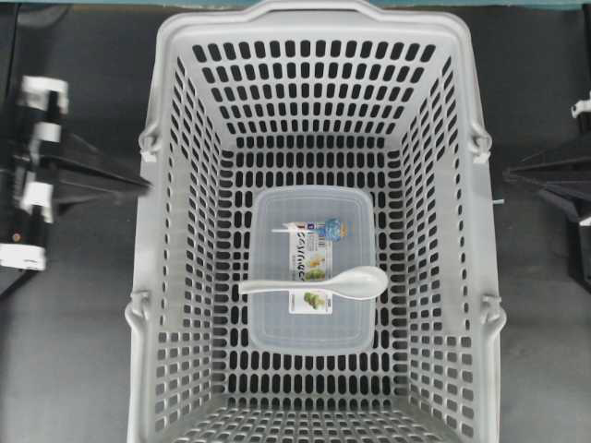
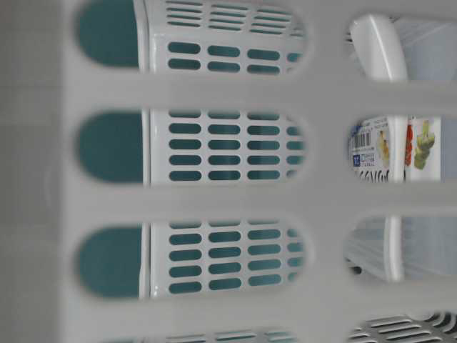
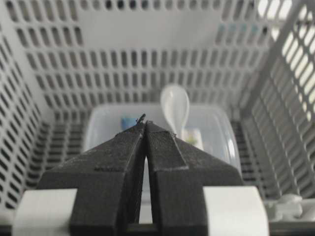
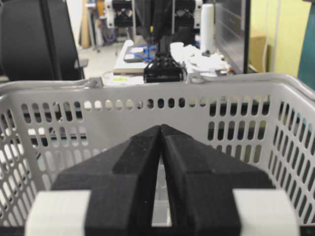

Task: Pick up the chinese spoon from the shopping basket with the left arm.
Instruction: 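Move the left gripper over the basket toward the white spoon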

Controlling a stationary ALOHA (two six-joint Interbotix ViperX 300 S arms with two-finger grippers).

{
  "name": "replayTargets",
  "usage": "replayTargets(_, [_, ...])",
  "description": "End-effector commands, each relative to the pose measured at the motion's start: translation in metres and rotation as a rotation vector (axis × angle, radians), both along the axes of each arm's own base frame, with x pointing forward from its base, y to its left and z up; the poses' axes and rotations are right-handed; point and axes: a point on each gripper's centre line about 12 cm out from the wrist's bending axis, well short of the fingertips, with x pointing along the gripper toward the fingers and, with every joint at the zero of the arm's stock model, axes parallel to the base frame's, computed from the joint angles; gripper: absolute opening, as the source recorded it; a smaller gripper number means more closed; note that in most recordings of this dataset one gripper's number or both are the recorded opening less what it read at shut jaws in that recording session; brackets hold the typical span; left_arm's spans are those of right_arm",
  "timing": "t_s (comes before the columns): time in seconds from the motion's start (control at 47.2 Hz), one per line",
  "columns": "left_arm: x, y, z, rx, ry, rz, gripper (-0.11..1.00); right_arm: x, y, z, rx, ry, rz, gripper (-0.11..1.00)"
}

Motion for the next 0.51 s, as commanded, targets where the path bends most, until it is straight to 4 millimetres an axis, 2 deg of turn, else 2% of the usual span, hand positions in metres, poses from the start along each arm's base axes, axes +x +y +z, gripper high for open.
replayTargets(0.0, [0.023,-0.003,0.011,0.009,0.064,-0.008,0.0,0.001,0.0,0.006,0.018,-0.012,-0.001,0.01])
replayTargets(0.148, [0.055,-0.007,0.01,0.013,0.199,-0.007,0.0,0.002,0.0,0.004,0.054,0.003,0.005,0.09])
replayTargets(0.297, [0.09,-0.013,-0.001,0.019,0.347,-0.015,0.0,0.002,0.001,0.003,0.066,0.012,0.01,0.35])
replayTargets(0.403, [0.114,-0.018,-0.008,0.028,0.448,-0.02,0.01,0.001,0.001,0.003,0.06,0.017,0.011,0.61])
replayTargets(0.488, [0.129,-0.023,-0.012,0.035,0.512,-0.025,0.03,0.001,0.001,0.002,0.06,0.023,0.01,0.72])
